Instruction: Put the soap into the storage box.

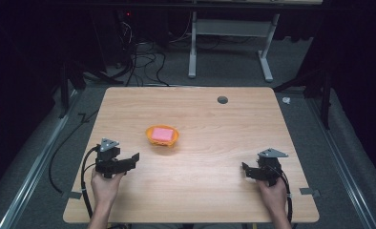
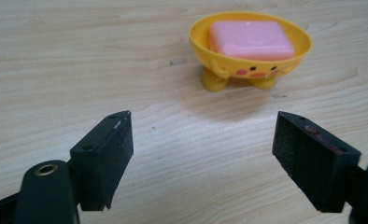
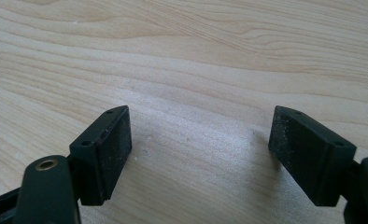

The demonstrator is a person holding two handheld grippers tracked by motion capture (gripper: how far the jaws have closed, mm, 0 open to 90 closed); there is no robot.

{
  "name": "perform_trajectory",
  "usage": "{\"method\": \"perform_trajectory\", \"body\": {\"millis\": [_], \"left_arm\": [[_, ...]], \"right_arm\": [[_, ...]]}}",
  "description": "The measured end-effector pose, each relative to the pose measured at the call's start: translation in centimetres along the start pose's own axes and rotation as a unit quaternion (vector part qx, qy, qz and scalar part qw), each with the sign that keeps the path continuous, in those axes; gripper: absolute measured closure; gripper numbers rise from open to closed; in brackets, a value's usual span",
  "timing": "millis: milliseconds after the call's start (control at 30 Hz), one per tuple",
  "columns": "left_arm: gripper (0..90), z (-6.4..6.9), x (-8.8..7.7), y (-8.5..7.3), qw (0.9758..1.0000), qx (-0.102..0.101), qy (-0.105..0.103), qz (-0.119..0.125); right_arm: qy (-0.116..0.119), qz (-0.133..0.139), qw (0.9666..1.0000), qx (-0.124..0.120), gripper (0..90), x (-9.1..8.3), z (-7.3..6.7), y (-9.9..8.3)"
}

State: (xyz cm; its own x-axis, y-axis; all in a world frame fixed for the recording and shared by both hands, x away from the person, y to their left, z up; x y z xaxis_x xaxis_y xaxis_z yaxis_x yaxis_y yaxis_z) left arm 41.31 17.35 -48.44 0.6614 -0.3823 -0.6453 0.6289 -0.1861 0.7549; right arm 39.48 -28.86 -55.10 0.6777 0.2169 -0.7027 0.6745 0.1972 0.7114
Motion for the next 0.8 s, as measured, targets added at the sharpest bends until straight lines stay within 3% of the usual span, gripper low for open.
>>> {"method": "perform_trajectory", "body": {"millis": [267,433,600,733,800], "left_arm": [[20.5,-0.1,1.5,-1.9,0.9999,0.001,-0.008,-0.013],[20.4,-0.1,2.6,-3.1,0.9997,0.008,0.0,-0.025],[20.3,-0.1,3.8,-4.0,0.9983,0.037,0.022,-0.039],[20.2,-0.1,4.7,-4.7,0.9978,0.04,0.026,-0.045],[19.9,0.0,4.9,-5.0,0.9971,0.055,0.037,-0.037]], "right_arm": [[0.0,0.0,1.0,0.0,21.9,0.0,0.0,0.0],[0.0,0.0,1.0,0.0,21.9,0.0,0.0,0.0],[0.0,0.0,1.0,0.0,22.0,0.0,0.0,0.0],[0.0,0.001,1.0,0.0,22.0,0.0,0.0,0.0],[0.0,0.0,1.0,0.0,22.0,0.0,0.0,0.0]]}}
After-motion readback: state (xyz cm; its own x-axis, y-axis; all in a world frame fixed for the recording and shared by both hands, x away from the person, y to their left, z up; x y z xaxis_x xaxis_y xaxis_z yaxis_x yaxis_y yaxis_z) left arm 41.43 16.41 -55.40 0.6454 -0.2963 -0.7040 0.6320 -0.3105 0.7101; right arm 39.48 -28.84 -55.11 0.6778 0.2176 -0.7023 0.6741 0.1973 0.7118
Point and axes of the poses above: each handheld gripper's, and its own axes: x roughly forward along the jaws, y roughly out of its top, z roughly to its right, the point moved 7 cm from there along x, roughly forward along the jaws, and after that the axes turned 2 degrees about x, right-handed, at the moved point
